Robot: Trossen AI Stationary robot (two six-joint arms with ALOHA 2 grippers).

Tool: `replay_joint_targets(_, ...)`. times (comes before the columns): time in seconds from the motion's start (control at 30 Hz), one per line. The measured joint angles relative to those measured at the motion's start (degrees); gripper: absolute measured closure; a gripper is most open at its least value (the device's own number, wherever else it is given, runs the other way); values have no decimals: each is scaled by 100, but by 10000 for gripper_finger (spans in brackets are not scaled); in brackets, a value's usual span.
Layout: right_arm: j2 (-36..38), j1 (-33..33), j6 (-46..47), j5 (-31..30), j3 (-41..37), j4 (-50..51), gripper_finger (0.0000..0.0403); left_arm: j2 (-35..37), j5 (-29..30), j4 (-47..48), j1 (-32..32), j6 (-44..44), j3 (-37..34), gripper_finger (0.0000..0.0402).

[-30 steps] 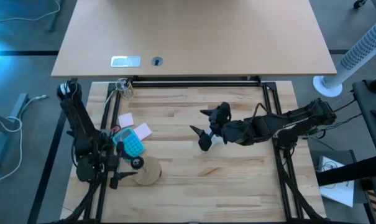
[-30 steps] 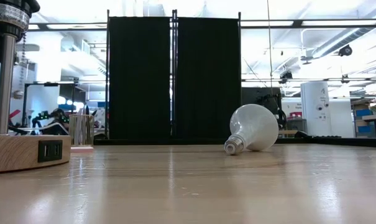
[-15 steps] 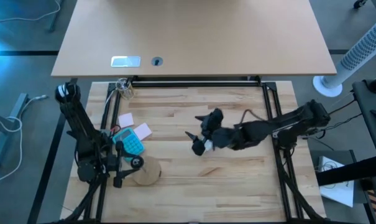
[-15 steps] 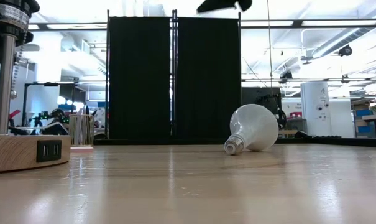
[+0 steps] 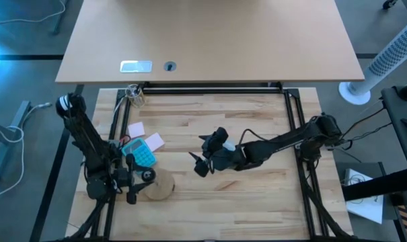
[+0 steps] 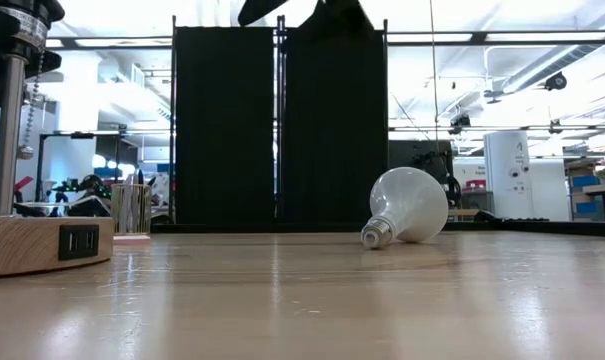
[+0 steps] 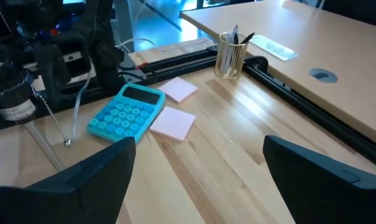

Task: Screw lightbulb
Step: Insert the lightbulb into the lamp

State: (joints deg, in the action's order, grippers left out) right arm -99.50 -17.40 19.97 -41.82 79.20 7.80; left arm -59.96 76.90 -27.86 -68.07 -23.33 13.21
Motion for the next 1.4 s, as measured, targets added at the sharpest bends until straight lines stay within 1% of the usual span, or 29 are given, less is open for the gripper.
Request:
replay_joint_targets(0.07,2,-8,15,-9,0,-10,55,2,2,-35,27,-119,0,201)
replay_joint_targets(0.2,2,-20,15,6,-2,64,55,2,6,-93,40,-81,0,265)
replay_joint_targets(0.33,12,-20,267,34,-4,662,55,4,4,-293,146,107,-2,268)
replay_joint_targets(0.4,37,-20,379,39,-7,999,55,4,-103,-477,283,271,-2,268)
replay_joint_targets(0.5,253,42,616,57,27,1632,55,5,-509,-860,805,397,-2,268)
replay_joint_targets(0.67,923,200,1061,-31,186,2619,55,-53,-2089,-1479,2280,839,0,268)
replay_joint_targets(0.8,1325,318,2127,-68,61,3427,55,-249,-3057,-2292,3353,1418,28,269)
replay_joint_targets(0.83,1369,341,2402,-61,29,3608,55,-320,-3304,-2434,3569,1516,96,279)
replay_joint_targets(0.87,1411,346,2654,-31,1,3821,55,-386,-3439,-2511,3774,1737,186,296)
replay_joint_targets(0.9,1424,358,2876,-18,-23,4082,55,-441,-3575,-2556,3945,1736,275,304)
replay_joint_targets(0.93,1429,362,3059,-25,-42,4268,55,-547,-3656,-2545,4099,1762,420,316)
replay_joint_targets(1.0,1403,360,3305,-1,-47,4489,55,-776,-3840,-2510,4310,1864,729,323)
replay_joint_targets(1.1,1303,353,3404,50,-74,4603,55,-1279,-3915,-2475,4628,2077,1222,325)
replay_joint_targets(1.23,1180,317,3407,337,-79,4603,55,-1997,-4060,-2511,4914,2123,1833,325)
replay_joint_targets(1.3,1143,242,3404,403,-79,4627,55,-2282,-4044,-2535,5028,2085,2005,324)
replay_joint_targets(1.4,1131,53,3347,419,-92,4804,55,-2687,-4008,-2897,5163,2089,2145,324)
